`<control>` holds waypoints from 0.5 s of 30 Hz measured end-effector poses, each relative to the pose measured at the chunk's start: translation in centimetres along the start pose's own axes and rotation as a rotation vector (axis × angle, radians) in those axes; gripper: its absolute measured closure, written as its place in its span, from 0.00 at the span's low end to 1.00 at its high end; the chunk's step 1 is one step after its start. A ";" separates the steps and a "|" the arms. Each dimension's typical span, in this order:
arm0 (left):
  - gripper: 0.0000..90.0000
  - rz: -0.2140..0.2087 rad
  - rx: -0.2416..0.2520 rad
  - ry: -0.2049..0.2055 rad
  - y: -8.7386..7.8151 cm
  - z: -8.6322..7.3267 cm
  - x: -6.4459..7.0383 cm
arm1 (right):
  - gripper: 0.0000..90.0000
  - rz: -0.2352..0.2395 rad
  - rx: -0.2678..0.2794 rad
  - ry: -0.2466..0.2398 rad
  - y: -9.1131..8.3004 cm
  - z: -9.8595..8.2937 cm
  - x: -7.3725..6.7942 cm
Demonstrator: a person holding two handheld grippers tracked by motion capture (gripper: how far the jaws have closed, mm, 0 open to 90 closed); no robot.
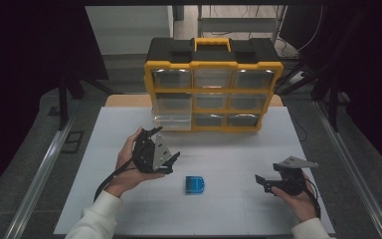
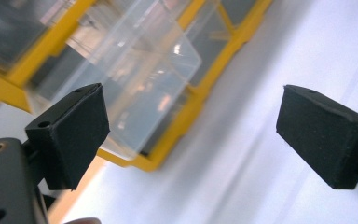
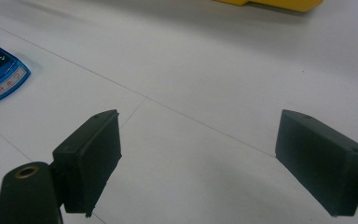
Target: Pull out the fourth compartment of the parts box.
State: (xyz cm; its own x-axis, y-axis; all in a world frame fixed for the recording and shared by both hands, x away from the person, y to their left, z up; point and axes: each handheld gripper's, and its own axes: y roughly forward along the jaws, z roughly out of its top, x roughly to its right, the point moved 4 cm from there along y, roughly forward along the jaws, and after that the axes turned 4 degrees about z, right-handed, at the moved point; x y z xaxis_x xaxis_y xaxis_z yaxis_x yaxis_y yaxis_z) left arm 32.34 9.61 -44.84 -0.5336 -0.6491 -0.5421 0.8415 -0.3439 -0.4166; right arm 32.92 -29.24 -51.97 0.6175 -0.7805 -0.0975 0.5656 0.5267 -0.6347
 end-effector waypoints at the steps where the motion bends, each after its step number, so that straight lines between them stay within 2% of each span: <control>1: 0.10 -0.016 -0.006 -0.016 -0.1 -0.1 0.0 | 0.16 0.000 0.000 0.000 0.0 0.0 0.0; 8: 0.08 -0.142 -0.003 -0.160 -0.8 -0.3 -0.3 | 0.16 0.004 0.003 0.000 0.0 0.0 0.0; 11: 0.07 -0.197 -0.003 -0.231 -1.1 -0.7 -0.4 | 0.16 0.005 0.000 -0.001 0.1 0.0 0.1; 15: 0.08 -0.260 -0.021 -0.307 -1.4 -1.5 -0.5 | 0.16 0.002 0.004 0.001 0.0 0.2 0.1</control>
State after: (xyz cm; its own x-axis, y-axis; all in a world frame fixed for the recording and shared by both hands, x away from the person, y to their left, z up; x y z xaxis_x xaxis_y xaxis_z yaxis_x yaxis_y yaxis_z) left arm 31.32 11.40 -45.10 -0.6761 -0.7160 -0.1742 0.6778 -0.5116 -0.5280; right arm 33.10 -29.24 -51.87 0.6179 -0.7799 -0.0998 0.5665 0.5296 -0.6314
